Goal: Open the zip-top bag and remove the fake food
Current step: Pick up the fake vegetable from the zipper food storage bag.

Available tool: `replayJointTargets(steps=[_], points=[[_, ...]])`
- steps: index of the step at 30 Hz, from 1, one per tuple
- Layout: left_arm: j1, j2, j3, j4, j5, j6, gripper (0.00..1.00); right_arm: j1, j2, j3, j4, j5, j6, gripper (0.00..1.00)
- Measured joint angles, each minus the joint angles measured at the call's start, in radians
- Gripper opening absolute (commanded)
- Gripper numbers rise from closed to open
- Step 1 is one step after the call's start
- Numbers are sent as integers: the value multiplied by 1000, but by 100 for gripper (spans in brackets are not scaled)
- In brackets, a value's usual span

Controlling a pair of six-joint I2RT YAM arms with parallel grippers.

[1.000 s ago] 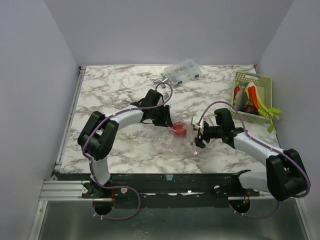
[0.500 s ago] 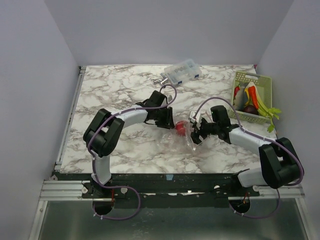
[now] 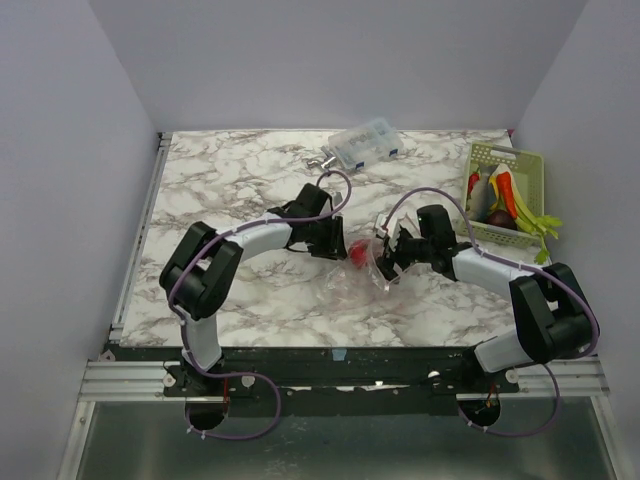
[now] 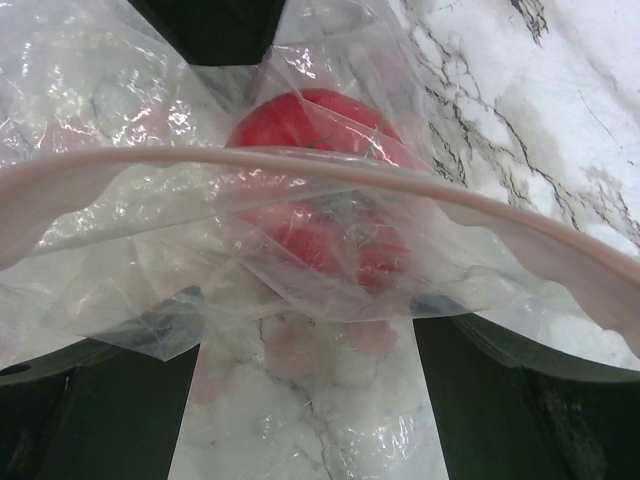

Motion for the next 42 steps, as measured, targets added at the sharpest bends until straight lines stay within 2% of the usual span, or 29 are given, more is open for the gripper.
replayJointTargets(steps=[11,16,18,26,34,42], points=[[28,-216,-102,16,-5,21,41,0,14,0,21,11,19,85],[48,-243,-116,20,-5,30,41,0,15,0,29,11,27,85],[63,-239,-113,20,-5,29,37,0,15,0,29,10,27,85],[108,-73,77,-4,-6,10,17,0,17,0,29,3,27,84],[88,29,145,-51,3,-1,16,0,24,0,31,-11,34,83],[19,105,207,-85,17,-8,16,-1,36,0,30,-20,42,84]])
